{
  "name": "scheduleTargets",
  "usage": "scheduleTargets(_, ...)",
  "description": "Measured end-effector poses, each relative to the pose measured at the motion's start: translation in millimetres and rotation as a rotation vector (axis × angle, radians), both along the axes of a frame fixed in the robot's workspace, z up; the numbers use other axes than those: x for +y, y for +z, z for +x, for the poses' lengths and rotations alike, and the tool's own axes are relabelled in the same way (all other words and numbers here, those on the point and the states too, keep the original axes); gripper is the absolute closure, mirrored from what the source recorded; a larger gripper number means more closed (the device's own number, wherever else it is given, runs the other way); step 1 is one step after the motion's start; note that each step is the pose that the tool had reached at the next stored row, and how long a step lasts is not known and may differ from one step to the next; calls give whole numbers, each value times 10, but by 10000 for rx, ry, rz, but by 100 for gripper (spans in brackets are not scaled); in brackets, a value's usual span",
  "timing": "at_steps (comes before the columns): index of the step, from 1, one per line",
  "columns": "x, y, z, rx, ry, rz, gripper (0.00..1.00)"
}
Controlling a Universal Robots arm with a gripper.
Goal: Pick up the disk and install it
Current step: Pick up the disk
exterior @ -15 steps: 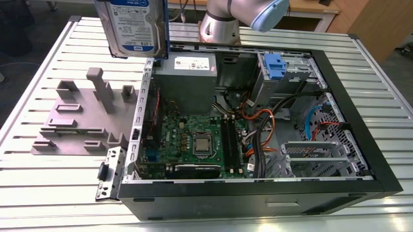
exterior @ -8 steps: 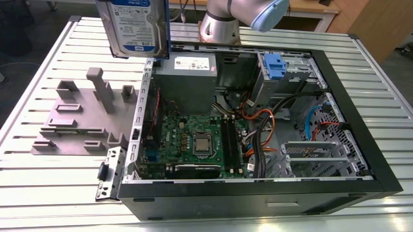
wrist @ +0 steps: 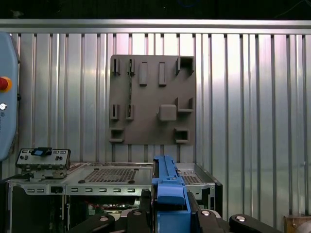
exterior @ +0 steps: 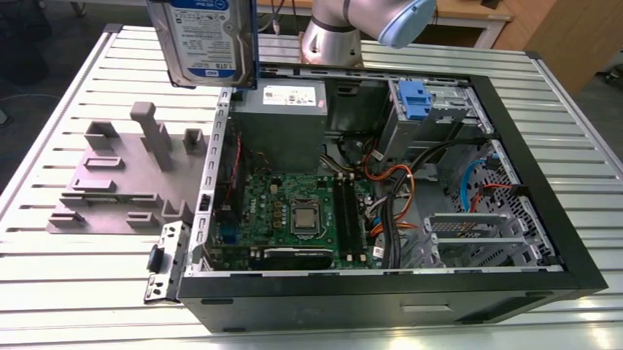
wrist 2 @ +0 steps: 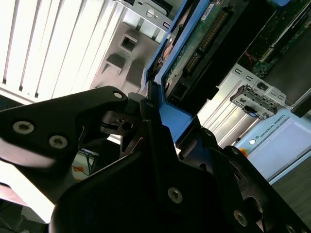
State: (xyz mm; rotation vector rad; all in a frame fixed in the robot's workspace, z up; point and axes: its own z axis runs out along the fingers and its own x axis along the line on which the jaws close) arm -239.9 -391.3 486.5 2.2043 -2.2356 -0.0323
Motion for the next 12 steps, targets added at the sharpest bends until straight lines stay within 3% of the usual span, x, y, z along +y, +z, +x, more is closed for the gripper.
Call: scheduleTargets(12, 0, 0, 32, 0, 0, 0, 63)
